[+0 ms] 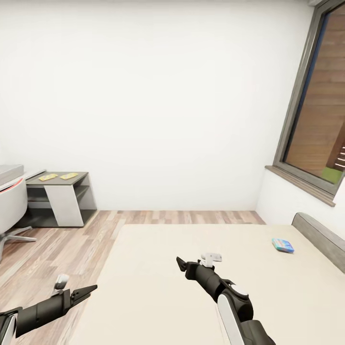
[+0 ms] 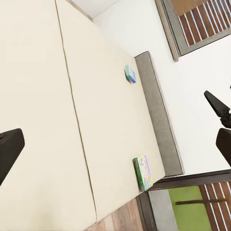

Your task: Put all the toys in the child's room - the three board games (two on the bed and one on the table), the two jigsaw puzzles on the table, and the tennis ball on the table - inside the toy box on the table in the child's room.

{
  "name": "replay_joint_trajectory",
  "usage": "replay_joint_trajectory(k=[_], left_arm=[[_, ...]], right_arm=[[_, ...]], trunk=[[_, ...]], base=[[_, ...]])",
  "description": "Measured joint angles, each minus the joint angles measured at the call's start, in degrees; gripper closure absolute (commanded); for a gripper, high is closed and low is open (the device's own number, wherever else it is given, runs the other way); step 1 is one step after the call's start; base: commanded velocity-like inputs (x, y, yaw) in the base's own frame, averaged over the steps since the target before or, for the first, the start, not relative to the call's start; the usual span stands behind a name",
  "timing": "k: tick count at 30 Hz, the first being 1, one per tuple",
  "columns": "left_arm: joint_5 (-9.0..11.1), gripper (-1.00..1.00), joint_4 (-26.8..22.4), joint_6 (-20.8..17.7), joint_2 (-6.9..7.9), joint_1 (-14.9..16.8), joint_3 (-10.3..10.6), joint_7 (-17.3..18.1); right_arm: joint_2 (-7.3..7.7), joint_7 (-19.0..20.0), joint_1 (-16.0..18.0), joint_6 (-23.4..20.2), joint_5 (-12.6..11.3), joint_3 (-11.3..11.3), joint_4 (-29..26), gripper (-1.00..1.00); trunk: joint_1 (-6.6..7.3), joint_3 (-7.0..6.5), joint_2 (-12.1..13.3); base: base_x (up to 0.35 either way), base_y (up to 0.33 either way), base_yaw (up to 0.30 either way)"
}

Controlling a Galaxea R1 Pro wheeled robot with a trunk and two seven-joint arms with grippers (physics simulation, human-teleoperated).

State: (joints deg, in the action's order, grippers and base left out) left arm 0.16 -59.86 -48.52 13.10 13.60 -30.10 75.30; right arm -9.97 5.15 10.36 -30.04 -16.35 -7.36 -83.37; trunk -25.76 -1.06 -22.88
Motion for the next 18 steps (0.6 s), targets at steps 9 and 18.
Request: replay_joint_trajectory(k=[9,18], left_arm=[[0.00,-1.00,0.01,0.04,0.00,0.00,0.00,0.00],[0.00,-1.00,0.00,0.07,0.00,0.00,-0.07,-0.01]], right_arm=[[0.00,0.00,0.00,0.00,0.00,0.00,0.00,-1.00],[0.00,0.00,0.00,0.00,0.00,0.00,0.00,-1.00]], trunk=[[0.00,0.00,0.00],[0.00,0.00,0.00]], base=[[0.000,-0.071,0.000],[0.000,-0.036,0.000]])
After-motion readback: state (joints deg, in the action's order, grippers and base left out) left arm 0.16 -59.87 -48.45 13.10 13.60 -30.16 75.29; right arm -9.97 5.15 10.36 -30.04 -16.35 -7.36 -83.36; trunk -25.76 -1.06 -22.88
